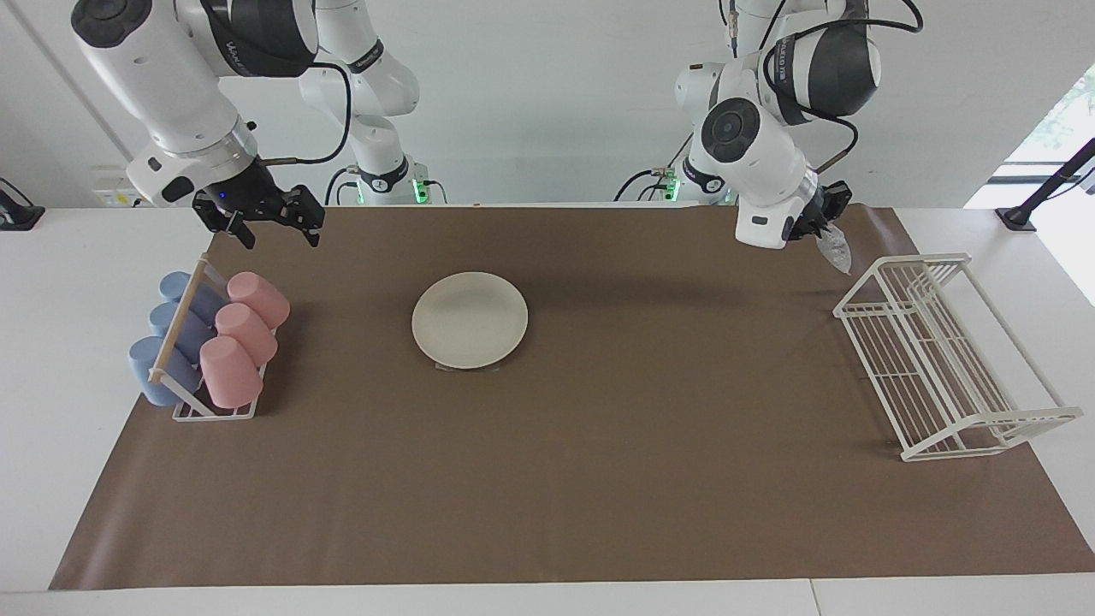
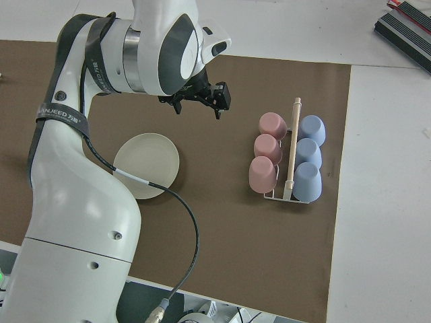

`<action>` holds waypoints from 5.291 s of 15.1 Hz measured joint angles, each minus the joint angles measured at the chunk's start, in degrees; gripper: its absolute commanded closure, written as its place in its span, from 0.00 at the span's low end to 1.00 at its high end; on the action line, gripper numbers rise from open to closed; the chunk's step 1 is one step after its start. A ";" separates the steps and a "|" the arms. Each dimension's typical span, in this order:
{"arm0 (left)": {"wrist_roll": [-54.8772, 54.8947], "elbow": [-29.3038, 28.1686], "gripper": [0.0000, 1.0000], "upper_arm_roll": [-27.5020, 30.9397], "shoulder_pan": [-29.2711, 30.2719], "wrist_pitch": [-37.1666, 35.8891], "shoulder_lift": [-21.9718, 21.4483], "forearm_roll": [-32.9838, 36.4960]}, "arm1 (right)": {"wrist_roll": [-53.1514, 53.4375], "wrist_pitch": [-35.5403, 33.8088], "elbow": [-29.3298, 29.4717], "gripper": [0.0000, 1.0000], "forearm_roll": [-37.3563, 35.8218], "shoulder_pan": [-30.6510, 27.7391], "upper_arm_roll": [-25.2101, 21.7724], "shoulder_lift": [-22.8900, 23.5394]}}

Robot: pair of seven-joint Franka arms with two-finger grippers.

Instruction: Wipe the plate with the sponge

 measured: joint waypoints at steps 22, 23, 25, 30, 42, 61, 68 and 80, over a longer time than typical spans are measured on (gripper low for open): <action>-0.44 13.52 1.00 1.72 6.04 -3.51 24.13 18.22 | -9.26 -1.30 0.00 0.00 0.00 0.53 0.87 -1.40; -0.59 13.50 1.00 1.72 6.39 -2.89 24.14 17.45 | -9.29 -1.30 -0.01 0.00 0.00 0.66 0.87 -1.40; -0.95 13.35 1.00 1.73 7.24 -1.85 24.18 16.74 | -9.37 -1.30 -0.01 0.00 0.00 0.74 0.88 -1.41; -4.31 12.63 1.00 1.73 8.36 0.37 24.28 16.46 | -9.39 -1.30 -0.04 0.00 0.00 0.43 0.42 -1.40; -5.90 11.97 0.00 1.73 8.59 1.52 24.29 16.46 | -7.04 -1.30 -0.05 0.00 0.00 0.32 0.28 -1.40; 2.03 21.20 0.00 1.68 14.33 6.01 14.56 -9.68 | -7.04 -1.30 -0.05 0.00 0.00 0.31 0.28 -1.40; 9.69 21.67 0.00 2.48 16.92 4.92 2.57 -31.11 | -7.04 -1.30 -0.05 0.00 0.00 0.31 0.28 -1.40; 12.04 12.33 0.00 9.62 11.43 8.35 -5.77 -43.11 | -7.04 -1.30 -0.05 0.00 0.00 0.31 0.28 -1.41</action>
